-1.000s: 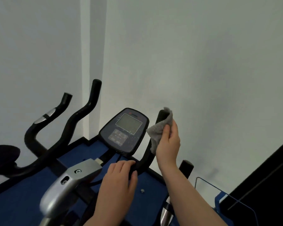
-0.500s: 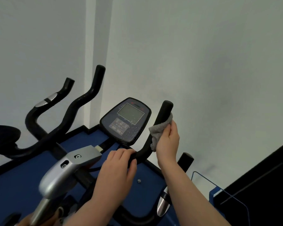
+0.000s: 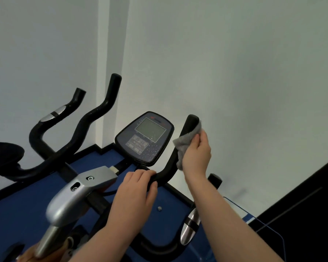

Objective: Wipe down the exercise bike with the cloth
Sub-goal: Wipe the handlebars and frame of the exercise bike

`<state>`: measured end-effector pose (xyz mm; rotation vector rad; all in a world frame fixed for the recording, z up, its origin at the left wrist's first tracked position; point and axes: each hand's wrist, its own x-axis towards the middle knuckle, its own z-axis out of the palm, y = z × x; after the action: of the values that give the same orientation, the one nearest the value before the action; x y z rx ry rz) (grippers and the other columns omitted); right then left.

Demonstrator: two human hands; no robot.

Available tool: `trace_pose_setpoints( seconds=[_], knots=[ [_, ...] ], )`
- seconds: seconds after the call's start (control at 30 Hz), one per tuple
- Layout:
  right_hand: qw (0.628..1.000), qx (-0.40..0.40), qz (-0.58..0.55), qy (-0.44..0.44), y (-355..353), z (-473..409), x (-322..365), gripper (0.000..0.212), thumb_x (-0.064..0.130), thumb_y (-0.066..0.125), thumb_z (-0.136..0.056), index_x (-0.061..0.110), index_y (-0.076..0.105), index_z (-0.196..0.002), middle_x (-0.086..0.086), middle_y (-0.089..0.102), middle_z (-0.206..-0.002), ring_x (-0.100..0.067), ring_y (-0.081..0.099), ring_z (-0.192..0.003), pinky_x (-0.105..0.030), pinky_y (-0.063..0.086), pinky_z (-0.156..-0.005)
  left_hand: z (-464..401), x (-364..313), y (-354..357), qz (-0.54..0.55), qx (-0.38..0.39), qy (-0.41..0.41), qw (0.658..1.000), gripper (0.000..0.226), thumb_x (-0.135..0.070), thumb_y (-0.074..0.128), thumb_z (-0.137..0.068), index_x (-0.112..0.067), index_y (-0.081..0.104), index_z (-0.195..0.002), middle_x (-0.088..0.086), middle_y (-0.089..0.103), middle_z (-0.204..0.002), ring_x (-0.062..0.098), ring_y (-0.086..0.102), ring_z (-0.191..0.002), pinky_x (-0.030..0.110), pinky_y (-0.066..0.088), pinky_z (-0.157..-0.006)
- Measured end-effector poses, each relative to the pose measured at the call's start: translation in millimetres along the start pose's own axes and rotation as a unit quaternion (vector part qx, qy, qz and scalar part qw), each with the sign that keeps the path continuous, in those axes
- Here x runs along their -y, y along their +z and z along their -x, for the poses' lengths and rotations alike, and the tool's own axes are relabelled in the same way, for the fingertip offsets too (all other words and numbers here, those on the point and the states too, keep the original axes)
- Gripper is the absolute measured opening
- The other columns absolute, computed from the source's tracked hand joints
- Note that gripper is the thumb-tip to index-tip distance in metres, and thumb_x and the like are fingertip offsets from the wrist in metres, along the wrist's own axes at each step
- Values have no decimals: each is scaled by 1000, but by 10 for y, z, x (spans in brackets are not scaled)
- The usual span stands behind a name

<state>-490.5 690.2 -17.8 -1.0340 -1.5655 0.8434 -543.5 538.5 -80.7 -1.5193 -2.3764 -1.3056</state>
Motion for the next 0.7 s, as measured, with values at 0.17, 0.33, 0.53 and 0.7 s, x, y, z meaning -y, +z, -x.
trace_pose_setpoints(
  seconds=[0.17, 0.33, 0.53, 0.7],
  knots=[
    [996, 37, 71, 49, -108, 224, -238, 25, 15, 37, -100, 16, 60, -91, 0, 65, -81, -21, 61, -80, -26, 42, -63, 4, 4, -6, 0, -2, 0, 1000, 27, -31, 48, -91, -25, 56, -116, -14, 56, -105, 10, 48, -99, 28, 46, -78],
    [999, 3, 45, 15, -80, -23, 99, 28, 15, 33, -100, 16, 61, -105, 9, 61, -85, -10, 57, -79, -21, 37, -66, 10, -1, -25, 6, 2, -7, 1000, 29, -31, 46, -93, -24, 57, -118, -13, 56, -108, 9, 47, -104, 26, 43, -83],
    [989, 8, 146, 25, -33, 356, -52, 25, 15, 34, -100, 11, 59, -97, 2, 57, -73, -20, 51, -69, -28, 31, -53, 56, -2, -89, 30, 1, -34, 999, 30, -30, 46, -94, -25, 56, -122, -14, 56, -115, 5, 46, -108, 15, 31, -86],
    [975, 48, 216, 22, -86, 573, -20, 26, 16, 34, -100, 11, 59, -105, -2, 56, -79, -15, 44, -65, -28, 30, -58, 193, 81, -176, 20, 26, -36, 999, 40, -33, 46, -92, -28, 48, -132, -16, 50, -129, 1, 41, -119, 14, 31, -91]
  ],
)
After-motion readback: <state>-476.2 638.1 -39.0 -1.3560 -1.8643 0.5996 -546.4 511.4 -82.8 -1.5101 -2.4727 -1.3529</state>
